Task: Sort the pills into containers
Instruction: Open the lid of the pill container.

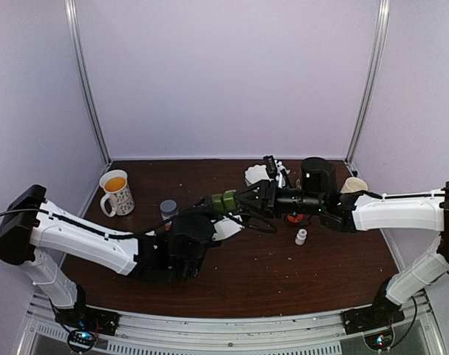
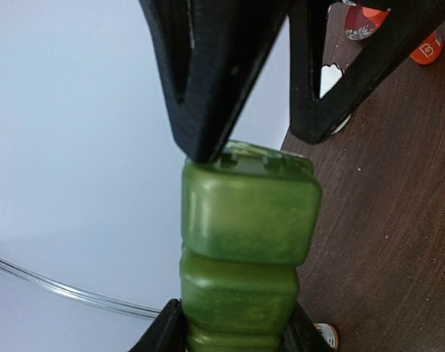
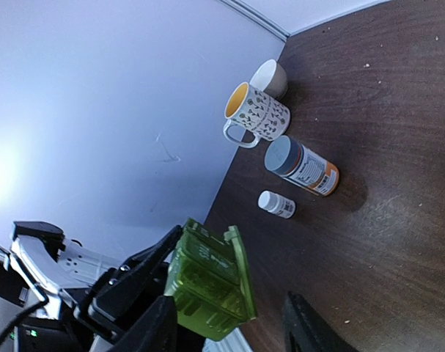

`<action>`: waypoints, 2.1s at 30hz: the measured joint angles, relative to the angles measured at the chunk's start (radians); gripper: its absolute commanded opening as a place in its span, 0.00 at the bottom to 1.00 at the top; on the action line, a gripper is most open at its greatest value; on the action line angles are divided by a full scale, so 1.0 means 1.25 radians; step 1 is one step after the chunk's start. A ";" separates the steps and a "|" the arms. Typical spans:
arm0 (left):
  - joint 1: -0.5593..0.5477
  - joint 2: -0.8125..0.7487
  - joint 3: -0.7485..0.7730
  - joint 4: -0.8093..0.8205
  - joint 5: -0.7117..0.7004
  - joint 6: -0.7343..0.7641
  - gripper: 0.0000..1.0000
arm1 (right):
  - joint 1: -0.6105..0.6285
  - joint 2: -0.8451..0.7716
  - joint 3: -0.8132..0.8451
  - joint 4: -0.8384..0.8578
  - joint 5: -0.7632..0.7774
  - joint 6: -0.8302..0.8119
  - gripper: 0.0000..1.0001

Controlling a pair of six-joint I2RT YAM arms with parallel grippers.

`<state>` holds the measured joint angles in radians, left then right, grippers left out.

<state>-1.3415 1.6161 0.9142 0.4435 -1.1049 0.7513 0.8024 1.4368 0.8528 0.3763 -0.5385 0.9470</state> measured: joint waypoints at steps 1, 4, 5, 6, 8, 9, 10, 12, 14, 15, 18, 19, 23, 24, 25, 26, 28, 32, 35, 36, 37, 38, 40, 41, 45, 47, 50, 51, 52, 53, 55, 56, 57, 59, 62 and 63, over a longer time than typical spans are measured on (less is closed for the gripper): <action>0.000 0.003 0.000 0.001 -0.001 0.005 0.34 | -0.001 0.002 0.002 -0.002 -0.003 -0.002 0.38; 0.001 0.011 0.000 0.003 -0.003 0.015 0.34 | -0.001 0.005 0.006 0.001 -0.013 0.002 0.30; 0.001 0.013 0.000 0.004 -0.004 0.018 0.34 | -0.002 0.006 0.006 0.001 -0.018 0.005 0.27; 0.001 0.015 0.000 0.004 -0.005 0.021 0.34 | -0.002 0.006 0.006 0.002 -0.020 0.005 0.26; 0.001 0.017 0.000 0.004 -0.005 0.024 0.34 | -0.002 0.006 0.006 0.002 -0.027 0.013 0.25; 0.001 0.018 0.000 0.005 -0.006 0.026 0.34 | -0.002 0.006 0.006 0.002 -0.030 0.015 0.24; 0.001 0.018 0.000 0.006 -0.007 0.029 0.34 | -0.002 0.007 0.006 0.002 -0.032 0.018 0.23; 0.001 0.018 0.000 0.009 -0.009 0.033 0.34 | -0.002 0.009 0.007 0.007 -0.034 0.022 0.22; 0.000 0.019 0.000 0.011 -0.013 0.039 0.34 | -0.002 0.011 0.007 0.013 -0.035 0.024 0.23; 0.000 0.019 0.000 0.013 -0.015 0.042 0.34 | -0.002 0.014 0.007 0.017 -0.035 0.024 0.25; 0.000 0.021 0.000 0.020 -0.023 0.052 0.34 | -0.002 0.019 0.007 0.023 -0.034 0.029 0.32; 0.000 0.022 0.000 0.023 -0.026 0.056 0.34 | -0.002 0.019 0.007 0.023 -0.033 0.031 0.34; -0.003 0.022 -0.003 0.048 -0.035 0.072 0.34 | -0.008 0.019 0.006 0.023 -0.026 0.032 0.37; -0.004 0.022 -0.005 0.055 -0.035 0.076 0.34 | -0.011 0.019 0.005 0.025 -0.025 0.032 0.38; -0.005 0.022 -0.007 0.064 -0.035 0.081 0.34 | -0.014 0.019 0.003 0.028 -0.023 0.033 0.38; -0.005 0.022 -0.009 0.069 -0.035 0.085 0.34 | -0.015 0.019 0.000 0.031 -0.023 0.034 0.39; -0.007 0.022 -0.013 0.079 -0.032 0.092 0.30 | -0.018 0.016 -0.008 0.036 -0.023 0.035 0.41; -0.010 0.020 -0.023 0.089 -0.001 0.057 0.29 | -0.026 0.000 -0.026 0.040 -0.022 0.035 0.50; 0.001 -0.021 -0.020 -0.019 0.084 -0.059 0.29 | -0.034 -0.030 -0.056 0.049 -0.013 0.027 0.56; 0.010 -0.049 -0.017 -0.067 0.130 -0.106 0.30 | -0.038 -0.045 -0.068 0.051 -0.008 0.020 0.58; 0.021 -0.073 -0.014 -0.101 0.164 -0.143 0.30 | -0.041 -0.063 -0.080 0.053 -0.002 0.012 0.60; 0.040 -0.104 -0.008 -0.146 0.215 -0.187 0.30 | -0.042 -0.079 -0.088 0.055 0.000 0.001 0.61; 0.086 -0.147 0.016 -0.224 0.313 -0.261 0.30 | -0.047 -0.117 -0.101 0.058 0.009 -0.022 0.63; 0.109 -0.157 0.032 -0.257 0.367 -0.292 0.30 | -0.047 -0.140 -0.105 0.058 0.015 -0.044 0.64; 0.207 -0.141 0.124 -0.398 0.613 -0.404 0.28 | -0.048 -0.192 -0.107 0.072 0.008 -0.128 0.68; 0.237 -0.108 0.164 -0.456 0.734 -0.445 0.27 | -0.048 -0.198 -0.107 0.077 -0.014 -0.171 0.71; 0.268 -0.050 0.203 -0.525 0.913 -0.493 0.27 | -0.047 -0.204 -0.107 0.064 -0.042 -0.246 0.74; 0.279 -0.032 0.209 -0.545 0.985 -0.509 0.27 | -0.047 -0.208 -0.107 0.054 -0.044 -0.272 0.76; 0.292 -0.019 0.210 -0.564 1.050 -0.523 0.27 | -0.047 -0.215 -0.104 0.034 -0.045 -0.300 0.79; 0.303 -0.012 0.210 -0.578 1.095 -0.534 0.27 | -0.047 -0.219 -0.101 0.015 -0.045 -0.321 0.80; 0.332 0.001 0.212 -0.608 1.204 -0.555 0.27 | -0.047 -0.223 -0.085 -0.025 -0.053 -0.359 0.81; 0.344 0.005 0.215 -0.616 1.248 -0.563 0.27 | -0.047 -0.221 -0.074 -0.044 -0.060 -0.375 0.81; 0.353 0.006 0.219 -0.620 1.281 -0.569 0.27 | -0.047 -0.218 -0.062 -0.061 -0.068 -0.387 0.81; 0.367 0.007 0.225 -0.625 1.340 -0.583 0.27 | -0.047 -0.208 -0.043 -0.081 -0.080 -0.403 0.81; 0.373 0.007 0.236 -0.629 1.405 -0.600 0.27 | -0.047 -0.186 -0.032 -0.097 -0.099 -0.411 0.81; 0.372 0.007 0.237 -0.629 1.418 -0.603 0.27 | -0.047 -0.177 -0.032 -0.101 -0.106 -0.412 0.80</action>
<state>-0.8761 1.6253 1.2110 -0.3428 0.6678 -0.0029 0.7441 1.2160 0.8131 0.2501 -0.6704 0.4324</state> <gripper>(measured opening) 0.396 0.809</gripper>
